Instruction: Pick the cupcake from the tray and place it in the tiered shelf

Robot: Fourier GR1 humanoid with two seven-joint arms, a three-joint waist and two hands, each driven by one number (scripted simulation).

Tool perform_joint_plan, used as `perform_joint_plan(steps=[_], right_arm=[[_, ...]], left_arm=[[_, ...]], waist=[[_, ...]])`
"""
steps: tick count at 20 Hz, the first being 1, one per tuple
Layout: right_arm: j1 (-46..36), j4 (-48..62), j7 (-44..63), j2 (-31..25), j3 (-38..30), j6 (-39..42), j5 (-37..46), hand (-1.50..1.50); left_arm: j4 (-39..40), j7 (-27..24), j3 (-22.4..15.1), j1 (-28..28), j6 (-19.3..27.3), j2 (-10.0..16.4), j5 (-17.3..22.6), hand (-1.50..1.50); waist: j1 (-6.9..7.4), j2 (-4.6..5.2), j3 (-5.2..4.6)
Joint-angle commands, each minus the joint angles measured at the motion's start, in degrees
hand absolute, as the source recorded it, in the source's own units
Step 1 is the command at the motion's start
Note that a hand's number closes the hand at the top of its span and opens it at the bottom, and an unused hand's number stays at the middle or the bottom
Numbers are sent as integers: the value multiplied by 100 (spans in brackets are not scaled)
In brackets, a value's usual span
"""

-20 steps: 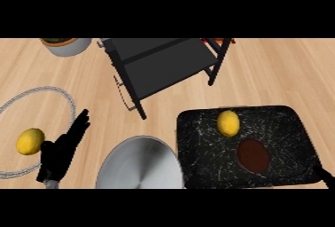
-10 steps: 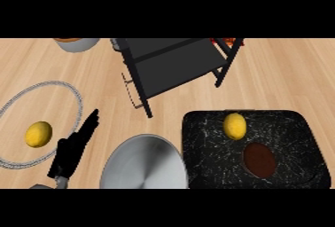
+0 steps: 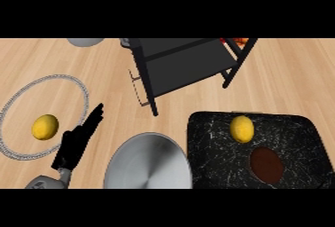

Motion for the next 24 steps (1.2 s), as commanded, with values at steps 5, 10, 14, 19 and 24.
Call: perform_joint_plan(steps=[5,10,14,19,24], right_arm=[[-1596,92,2269,301,1626,715,731,-150],[-2518,987,2663,885,1884,924,630,-150],[-2870,1386,2871,1308,2031,1243,655,-150],[-2959,1896,2876,1849,2270,1282,1330,-150],[-3181,2388,2877,2280,2295,1481,1951,-150]], left_arm=[[211,-126,66,-161,-196,-17,-28,0],[-25,38,-91,-66,-116,-153,-112,0],[226,29,-74,-145,58,-289,-232,0],[192,50,14,-66,25,-352,-124,0],[-8,282,199,-131,-144,-64,-41,0]], waist=[[146,-12,22],[150,-36,30],[56,-40,19],[-92,-79,25],[-131,-96,30]])
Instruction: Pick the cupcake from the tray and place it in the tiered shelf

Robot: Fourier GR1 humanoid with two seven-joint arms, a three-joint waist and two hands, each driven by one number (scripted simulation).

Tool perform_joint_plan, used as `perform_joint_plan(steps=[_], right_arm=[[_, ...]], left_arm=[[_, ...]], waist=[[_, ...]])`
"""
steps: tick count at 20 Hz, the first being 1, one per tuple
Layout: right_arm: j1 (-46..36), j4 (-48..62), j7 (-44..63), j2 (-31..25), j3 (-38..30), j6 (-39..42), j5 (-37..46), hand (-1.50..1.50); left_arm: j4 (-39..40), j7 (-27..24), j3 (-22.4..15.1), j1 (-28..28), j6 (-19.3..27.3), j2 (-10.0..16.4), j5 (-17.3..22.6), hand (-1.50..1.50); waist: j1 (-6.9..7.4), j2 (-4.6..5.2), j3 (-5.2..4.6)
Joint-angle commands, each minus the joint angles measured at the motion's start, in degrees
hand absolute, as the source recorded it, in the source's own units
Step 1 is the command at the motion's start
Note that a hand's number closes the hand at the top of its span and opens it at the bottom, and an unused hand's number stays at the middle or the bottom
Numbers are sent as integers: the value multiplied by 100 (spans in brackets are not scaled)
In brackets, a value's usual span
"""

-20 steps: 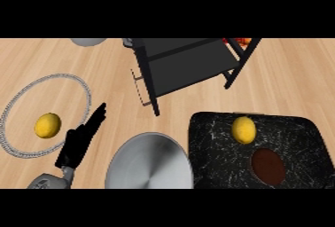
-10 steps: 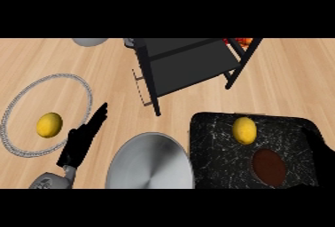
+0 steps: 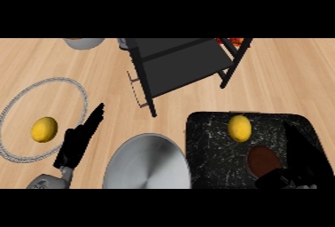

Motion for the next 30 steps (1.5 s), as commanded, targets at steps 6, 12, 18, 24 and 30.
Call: perform_joint_plan(steps=[6,12,18,24,30], right_arm=[[-469,431,1367,870,-19,962,742,-150],[-526,1008,1259,1236,-31,934,1067,-150],[-301,709,1198,1435,-183,1253,1255,-150],[-313,1467,600,1707,-307,1062,1536,-150],[-534,1170,218,1726,-509,1627,1485,150]], left_arm=[[-224,-154,29,491,-55,81,-45,0],[-72,-354,29,577,-25,-26,-173,0],[-100,-140,302,346,-165,-13,9,0],[-207,125,330,189,-86,-96,-125,0],[-216,-45,534,371,-365,35,-118,0]], waist=[[-64,-32,4],[-74,-14,13],[-162,-29,14],[-145,-17,20],[-147,-21,20]])
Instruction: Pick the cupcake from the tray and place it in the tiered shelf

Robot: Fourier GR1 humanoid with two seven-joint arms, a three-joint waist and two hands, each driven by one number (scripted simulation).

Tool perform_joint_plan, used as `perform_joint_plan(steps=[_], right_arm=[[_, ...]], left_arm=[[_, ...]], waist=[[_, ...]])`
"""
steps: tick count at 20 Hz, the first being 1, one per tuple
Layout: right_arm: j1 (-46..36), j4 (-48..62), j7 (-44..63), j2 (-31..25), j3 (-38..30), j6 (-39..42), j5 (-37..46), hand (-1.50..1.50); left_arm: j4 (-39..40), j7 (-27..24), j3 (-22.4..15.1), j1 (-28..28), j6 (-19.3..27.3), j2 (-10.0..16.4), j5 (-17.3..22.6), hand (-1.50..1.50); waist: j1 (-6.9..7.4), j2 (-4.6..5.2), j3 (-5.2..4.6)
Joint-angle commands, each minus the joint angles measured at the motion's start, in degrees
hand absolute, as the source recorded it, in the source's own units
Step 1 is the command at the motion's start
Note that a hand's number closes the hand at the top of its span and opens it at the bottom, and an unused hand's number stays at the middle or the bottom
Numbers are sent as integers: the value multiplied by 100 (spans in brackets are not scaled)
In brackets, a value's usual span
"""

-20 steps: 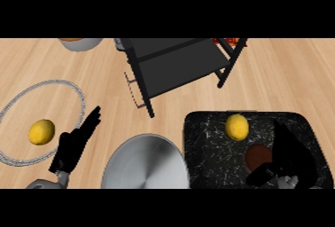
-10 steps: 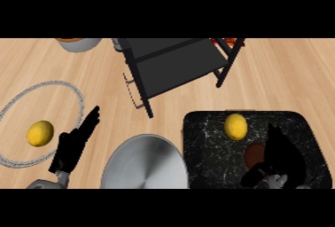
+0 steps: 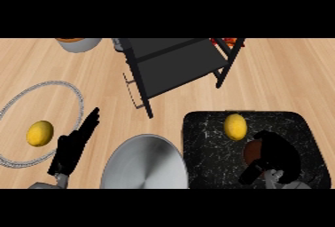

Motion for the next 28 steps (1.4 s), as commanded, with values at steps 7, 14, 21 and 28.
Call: perform_joint_plan(steps=[7,14,21,28], right_arm=[[-336,386,437,511,10,313,683,150],[28,-273,445,451,-49,202,1477,150],[-928,-402,-2489,-142,135,846,394,150],[-1507,-1570,-3281,-880,-621,1293,-139,150]], left_arm=[[267,-6,290,-166,-292,-43,-129,0],[119,28,369,-25,-271,-151,-163,0],[287,18,229,-139,-214,-339,-362,0],[446,-374,551,129,-507,-84,-211,0]], waist=[[-1,33,34],[-32,23,34],[15,52,39],[-17,27,31]])
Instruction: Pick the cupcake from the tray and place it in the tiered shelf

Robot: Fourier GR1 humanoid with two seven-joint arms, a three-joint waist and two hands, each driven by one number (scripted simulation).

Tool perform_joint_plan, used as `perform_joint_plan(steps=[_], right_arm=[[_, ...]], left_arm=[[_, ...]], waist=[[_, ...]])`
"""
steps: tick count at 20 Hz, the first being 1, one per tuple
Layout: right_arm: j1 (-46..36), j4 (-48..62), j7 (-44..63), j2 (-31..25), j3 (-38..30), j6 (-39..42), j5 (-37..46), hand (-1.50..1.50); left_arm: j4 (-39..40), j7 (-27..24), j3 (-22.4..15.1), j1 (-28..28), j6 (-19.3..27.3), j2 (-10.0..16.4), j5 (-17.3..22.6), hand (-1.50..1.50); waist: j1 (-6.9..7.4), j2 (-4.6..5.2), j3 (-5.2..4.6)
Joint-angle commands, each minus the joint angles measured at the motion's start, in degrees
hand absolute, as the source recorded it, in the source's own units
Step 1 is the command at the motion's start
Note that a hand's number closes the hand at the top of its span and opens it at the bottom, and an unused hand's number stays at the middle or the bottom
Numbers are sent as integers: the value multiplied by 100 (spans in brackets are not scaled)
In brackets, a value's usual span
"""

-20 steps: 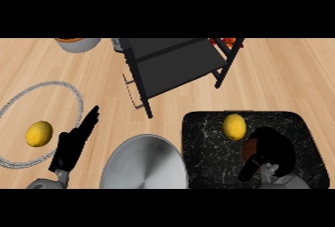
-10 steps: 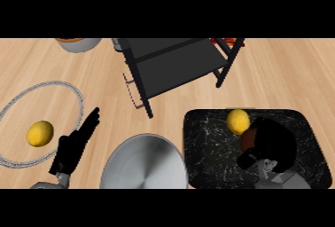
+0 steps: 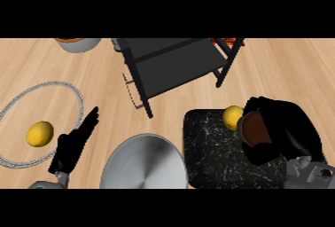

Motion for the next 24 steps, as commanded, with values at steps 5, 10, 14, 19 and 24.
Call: perform_joint_plan(steps=[5,10,14,19,24], right_arm=[[-760,-1078,-149,222,-1087,-117,-848,150],[-2356,-360,339,246,-1813,245,-1359,150],[-3233,723,113,36,-2057,79,-1265,150],[-4346,2086,265,395,-1607,-600,-503,150],[-5260,4037,-540,177,-2087,-1081,-536,150]], left_arm=[[-129,203,41,23,-92,-31,36,0],[79,289,171,-247,-257,32,-5,0],[-18,-112,38,218,-149,-169,-211,0],[517,-178,234,-255,-294,-140,-243,0],[79,77,167,-98,-233,-218,-276,0]], waist=[[-22,-3,-5],[44,17,-10],[73,22,-9],[99,42,-13],[165,57,-9]])
